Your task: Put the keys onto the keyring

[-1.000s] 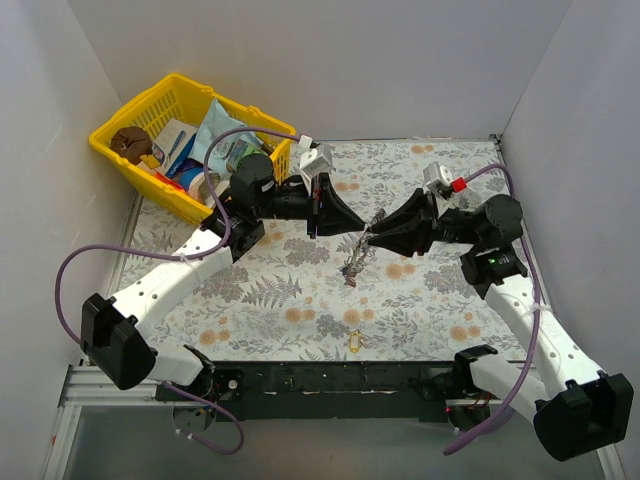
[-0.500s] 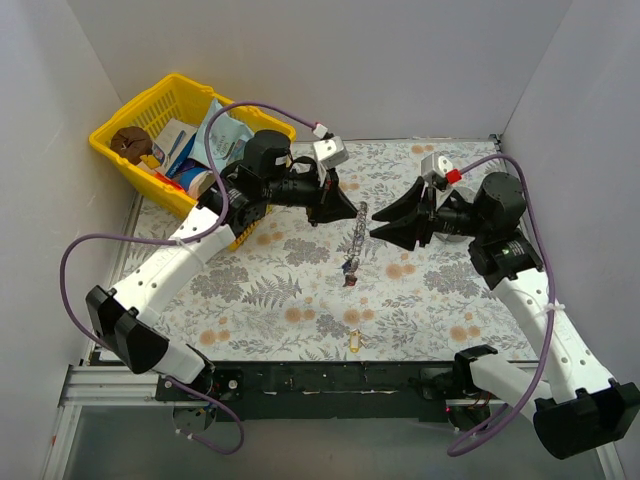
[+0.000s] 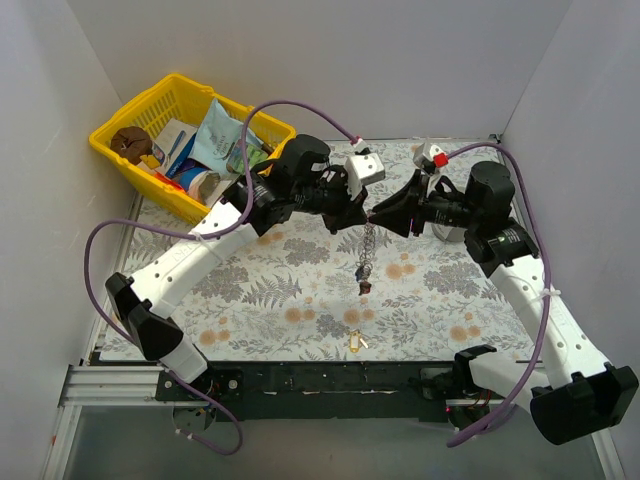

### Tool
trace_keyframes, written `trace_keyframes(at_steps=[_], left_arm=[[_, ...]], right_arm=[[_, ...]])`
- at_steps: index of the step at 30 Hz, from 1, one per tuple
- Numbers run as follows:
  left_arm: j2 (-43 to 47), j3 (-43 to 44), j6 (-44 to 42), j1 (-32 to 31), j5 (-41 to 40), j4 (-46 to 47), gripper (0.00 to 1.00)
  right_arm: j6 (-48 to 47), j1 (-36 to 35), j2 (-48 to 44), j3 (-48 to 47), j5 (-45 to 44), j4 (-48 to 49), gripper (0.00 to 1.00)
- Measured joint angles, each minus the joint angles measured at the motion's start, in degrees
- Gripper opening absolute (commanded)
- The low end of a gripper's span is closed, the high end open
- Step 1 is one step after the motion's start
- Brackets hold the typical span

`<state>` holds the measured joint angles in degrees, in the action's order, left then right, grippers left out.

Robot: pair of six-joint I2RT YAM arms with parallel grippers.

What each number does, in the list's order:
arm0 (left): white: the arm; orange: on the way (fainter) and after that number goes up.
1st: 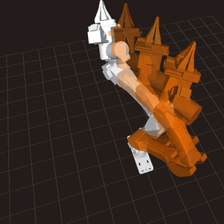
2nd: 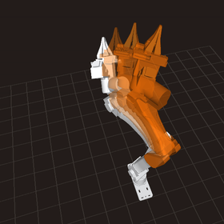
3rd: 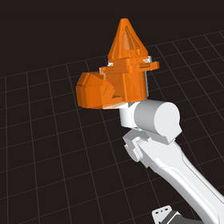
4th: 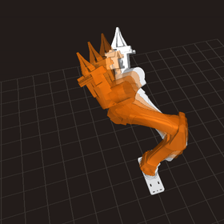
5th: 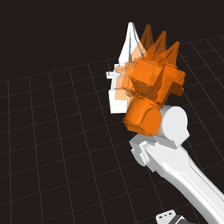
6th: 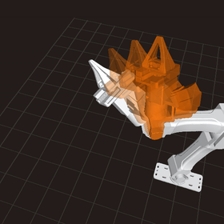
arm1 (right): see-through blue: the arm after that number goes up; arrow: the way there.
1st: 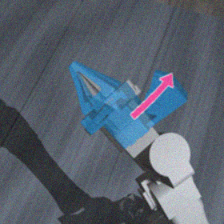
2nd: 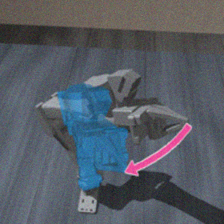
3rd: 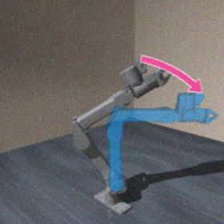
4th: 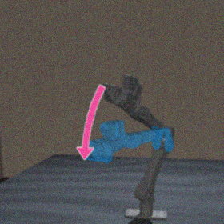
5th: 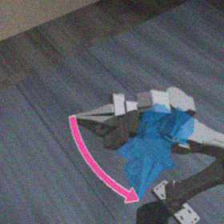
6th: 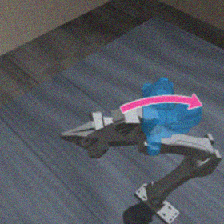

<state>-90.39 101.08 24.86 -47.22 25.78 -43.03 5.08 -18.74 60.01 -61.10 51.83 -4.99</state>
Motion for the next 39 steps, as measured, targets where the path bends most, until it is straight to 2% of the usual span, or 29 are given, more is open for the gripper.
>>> trace_keyframes(at_steps=[10,13,22,30,32,33,35,39], left_arm=[[-0.28,0.68,-1.31,-1.42,-2.97,-2.01,0.00],[-0.28,0.68,-1.53,-1.51,-3.10,-2.01,0.00],[-0.28,0.68,-1.68,-1.77,-3.52,-2.27,0.00],[-0.28,0.31,-1.70,-1.75,-4.90,-3.63,0.00],[-0.17,-0.24,-1.68,-1.77,-5.11,-3.10,0.04],[-0.02,-0.70,-1.57,-1.79,-5.40,-2.54,0.14],[0.42,-1.90,-1.09,-1.92,-6.03,-1.03,0.23],[3.30,-6.08,0.31,-1.84,-8.74,4.33,0.50]], right_arm=[[-2.23,-0.02,1.49,0.02,-0.76,-2.80,0.31],[-2.47,-0.02,1.49,0.04,-0.37,-3.02,0.21],[-2.62,-0.87,2.40,0.13,2.14,-3.04,0.01],[-3.48,-1.66,4.13,0.13,2.49,-3.19,0.01],[-3.80,-1.70,4.13,0.13,2.23,-3.61,0.01],[-3.85,-1.70,4.13,0.13,2.01,-3.87,0.01],[-3.85,-1.70,4.13,0.13,1.55,-4.00,0.01],[-3.56,-1.92,3.72,0.26,0.63,-4.24,0.01]])
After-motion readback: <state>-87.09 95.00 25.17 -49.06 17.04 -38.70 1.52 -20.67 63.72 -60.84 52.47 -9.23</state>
